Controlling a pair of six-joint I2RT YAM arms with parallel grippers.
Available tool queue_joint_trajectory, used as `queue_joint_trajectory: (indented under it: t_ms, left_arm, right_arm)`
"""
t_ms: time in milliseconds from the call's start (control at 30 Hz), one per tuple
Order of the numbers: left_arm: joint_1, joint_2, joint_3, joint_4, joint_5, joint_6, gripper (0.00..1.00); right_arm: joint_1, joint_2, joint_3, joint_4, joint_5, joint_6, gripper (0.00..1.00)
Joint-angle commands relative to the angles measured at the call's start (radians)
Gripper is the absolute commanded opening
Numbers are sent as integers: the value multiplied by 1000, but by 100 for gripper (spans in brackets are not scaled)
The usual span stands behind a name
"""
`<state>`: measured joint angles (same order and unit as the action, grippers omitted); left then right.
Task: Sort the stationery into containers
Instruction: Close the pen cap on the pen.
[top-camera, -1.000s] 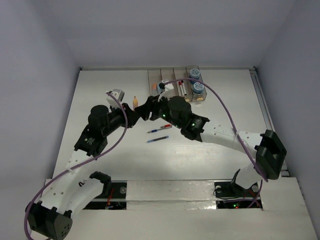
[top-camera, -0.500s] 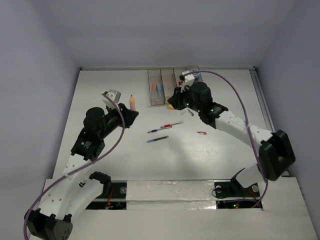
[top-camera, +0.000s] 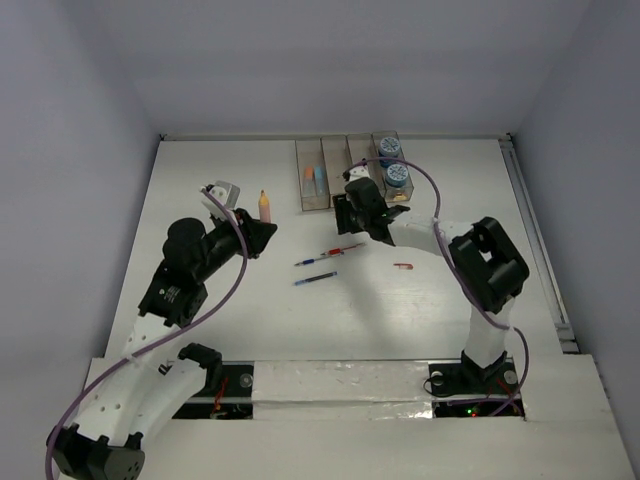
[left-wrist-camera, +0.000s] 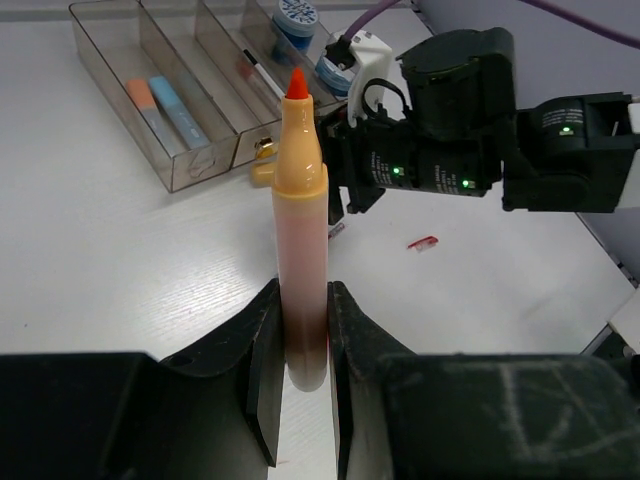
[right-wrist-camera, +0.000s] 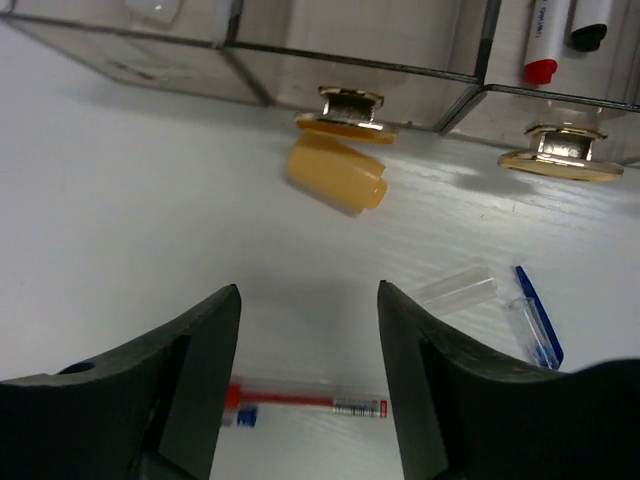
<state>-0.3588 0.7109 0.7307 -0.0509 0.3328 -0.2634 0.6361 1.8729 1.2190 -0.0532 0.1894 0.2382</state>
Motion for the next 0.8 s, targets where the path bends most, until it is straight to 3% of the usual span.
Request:
queue_joint_trajectory:
  t_ms: [0, 333, 567, 767]
  left_arm:
    - [-14, -16, 16, 22, 5, 12, 0]
    - [-32, -13, 19, 16, -6, 16, 0]
    - [-52, -7, 21, 16, -6, 18, 0]
    - [-52, -7, 21, 14, -9, 21, 0]
  right_arm:
    - [-3, 58, 63, 78, 127, 118, 65]
    - [-3, 195, 159, 90, 179, 210, 72]
    - [-3, 253, 191, 108, 234, 225, 67]
    - [-3, 266, 191, 124, 272, 236, 53]
